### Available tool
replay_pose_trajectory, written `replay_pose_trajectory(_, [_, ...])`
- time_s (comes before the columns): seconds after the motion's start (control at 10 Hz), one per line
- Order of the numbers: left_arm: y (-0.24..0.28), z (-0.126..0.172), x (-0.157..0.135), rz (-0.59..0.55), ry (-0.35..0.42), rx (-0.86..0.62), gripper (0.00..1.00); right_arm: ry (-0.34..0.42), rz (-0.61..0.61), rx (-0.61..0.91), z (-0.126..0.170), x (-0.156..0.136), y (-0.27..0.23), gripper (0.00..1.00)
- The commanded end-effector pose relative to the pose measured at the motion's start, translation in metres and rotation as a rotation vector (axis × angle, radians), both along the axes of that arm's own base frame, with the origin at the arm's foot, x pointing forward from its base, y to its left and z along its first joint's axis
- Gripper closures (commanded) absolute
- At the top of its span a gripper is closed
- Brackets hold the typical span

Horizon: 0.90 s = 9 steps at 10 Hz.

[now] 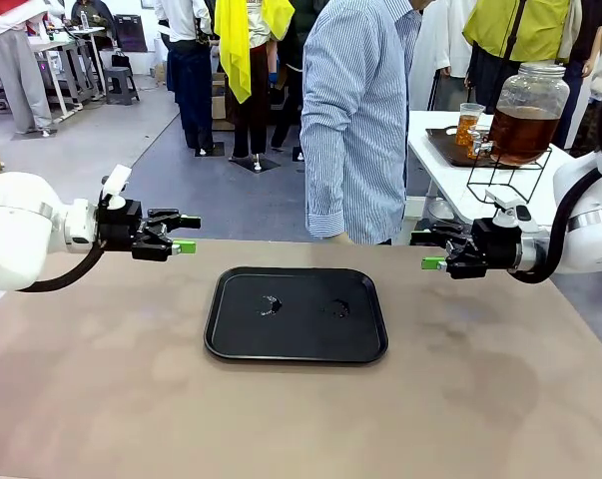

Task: Pour the drink into the iced cup.
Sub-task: Open the gripper to release the iced cup you were holding.

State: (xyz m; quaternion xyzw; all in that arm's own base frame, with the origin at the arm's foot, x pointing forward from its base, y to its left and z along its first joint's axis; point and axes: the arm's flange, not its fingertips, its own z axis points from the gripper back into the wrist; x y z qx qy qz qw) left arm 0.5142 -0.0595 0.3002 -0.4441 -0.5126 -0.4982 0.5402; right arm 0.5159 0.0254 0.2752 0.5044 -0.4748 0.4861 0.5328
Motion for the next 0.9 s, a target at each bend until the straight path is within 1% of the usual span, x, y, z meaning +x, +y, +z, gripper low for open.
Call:
replay_pose_trajectory(0.0, [-0.0004,0.0013,0.0004,-0.001,0.003,-0.001,0.00,0.001,0.002,-0.004,0.0023,0.0011,0.0018,0.00])
replay_pose_trajectory(0.8, [-0.0004,0.0013,0.0004,-0.001,0.003,-0.001,0.00,0.001,0.002,-0.004,0.0023,0.0011,0.0018,0.00])
